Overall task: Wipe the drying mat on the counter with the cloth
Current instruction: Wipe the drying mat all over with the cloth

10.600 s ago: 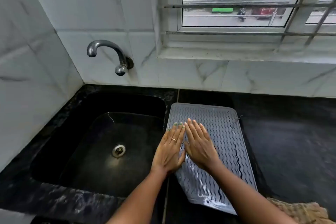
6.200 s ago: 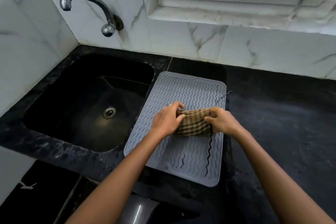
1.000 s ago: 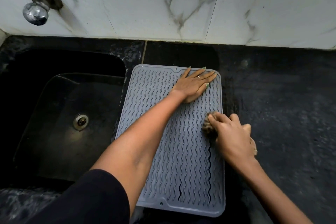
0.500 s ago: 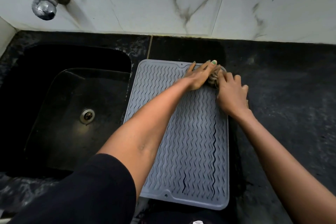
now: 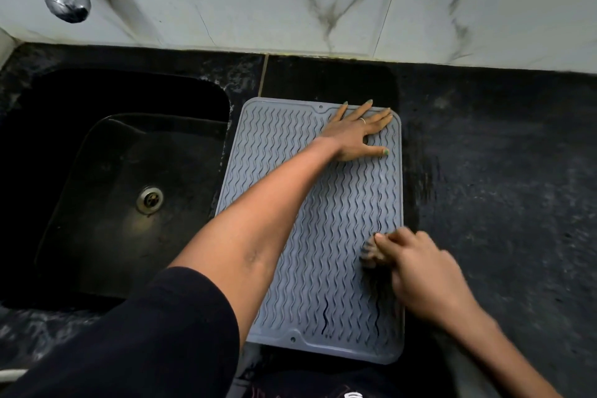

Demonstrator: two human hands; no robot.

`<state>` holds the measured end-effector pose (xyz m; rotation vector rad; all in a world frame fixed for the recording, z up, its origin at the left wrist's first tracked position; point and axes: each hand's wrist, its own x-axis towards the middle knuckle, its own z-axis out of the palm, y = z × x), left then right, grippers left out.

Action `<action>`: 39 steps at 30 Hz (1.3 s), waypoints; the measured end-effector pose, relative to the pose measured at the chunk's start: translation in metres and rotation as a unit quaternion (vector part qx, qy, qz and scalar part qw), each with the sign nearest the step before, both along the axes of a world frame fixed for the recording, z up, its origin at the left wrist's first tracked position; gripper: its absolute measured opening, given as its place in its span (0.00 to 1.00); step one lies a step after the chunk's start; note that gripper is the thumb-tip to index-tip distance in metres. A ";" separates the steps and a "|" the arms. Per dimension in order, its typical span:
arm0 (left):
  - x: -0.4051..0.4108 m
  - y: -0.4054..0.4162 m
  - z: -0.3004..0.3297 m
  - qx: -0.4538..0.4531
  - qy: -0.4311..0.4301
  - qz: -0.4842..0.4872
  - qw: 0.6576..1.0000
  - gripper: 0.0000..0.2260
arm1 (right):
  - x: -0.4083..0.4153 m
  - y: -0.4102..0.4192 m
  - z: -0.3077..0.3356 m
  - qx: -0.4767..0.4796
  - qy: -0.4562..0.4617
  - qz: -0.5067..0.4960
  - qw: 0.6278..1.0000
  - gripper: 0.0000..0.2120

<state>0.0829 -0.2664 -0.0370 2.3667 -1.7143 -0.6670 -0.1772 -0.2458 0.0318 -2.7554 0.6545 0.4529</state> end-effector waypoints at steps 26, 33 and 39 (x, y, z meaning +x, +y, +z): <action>-0.020 0.013 0.009 -0.008 -0.101 -0.022 0.995 0.25 | -0.003 -0.002 0.002 0.131 -0.172 -0.096 0.972 0.16; -0.029 0.049 0.017 -0.026 -0.103 -0.043 0.993 0.24 | 0.100 -0.069 -0.025 -0.016 -0.159 -0.131 0.978 0.22; -0.029 0.047 0.012 0.020 -0.104 -0.003 0.994 0.23 | 0.046 -0.034 -0.031 -0.029 -0.166 -0.069 0.983 0.20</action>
